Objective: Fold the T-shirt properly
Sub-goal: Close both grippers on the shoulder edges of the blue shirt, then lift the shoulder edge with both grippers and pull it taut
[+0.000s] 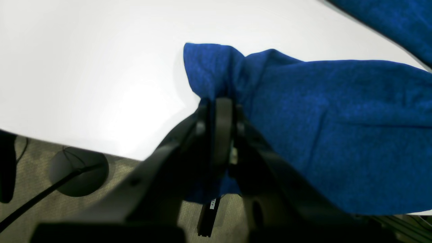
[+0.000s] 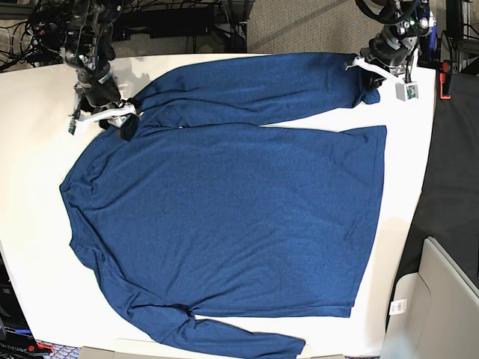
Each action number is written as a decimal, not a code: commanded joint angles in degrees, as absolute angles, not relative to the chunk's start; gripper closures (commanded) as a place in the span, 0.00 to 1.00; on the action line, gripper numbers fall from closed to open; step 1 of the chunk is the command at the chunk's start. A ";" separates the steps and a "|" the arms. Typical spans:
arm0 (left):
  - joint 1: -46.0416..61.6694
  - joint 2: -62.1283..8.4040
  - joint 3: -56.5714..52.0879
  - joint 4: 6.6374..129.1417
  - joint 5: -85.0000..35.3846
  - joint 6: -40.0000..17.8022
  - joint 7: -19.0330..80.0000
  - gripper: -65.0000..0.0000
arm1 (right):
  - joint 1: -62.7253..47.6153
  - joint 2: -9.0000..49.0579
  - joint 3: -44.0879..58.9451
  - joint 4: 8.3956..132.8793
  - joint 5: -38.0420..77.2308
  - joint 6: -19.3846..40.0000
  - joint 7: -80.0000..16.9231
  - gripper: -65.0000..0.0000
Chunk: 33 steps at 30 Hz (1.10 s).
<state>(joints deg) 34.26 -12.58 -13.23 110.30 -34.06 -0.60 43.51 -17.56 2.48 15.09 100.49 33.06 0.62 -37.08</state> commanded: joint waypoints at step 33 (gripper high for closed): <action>34.42 -16.13 -13.32 117.32 -34.33 -0.75 37.32 1.00 | -23.60 6.64 22.29 112.04 32.40 18.59 -40.57 0.99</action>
<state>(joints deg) 33.98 -15.75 -13.15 116.29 -34.13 -0.67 38.72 -23.92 6.17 21.96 111.04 31.73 18.33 -42.02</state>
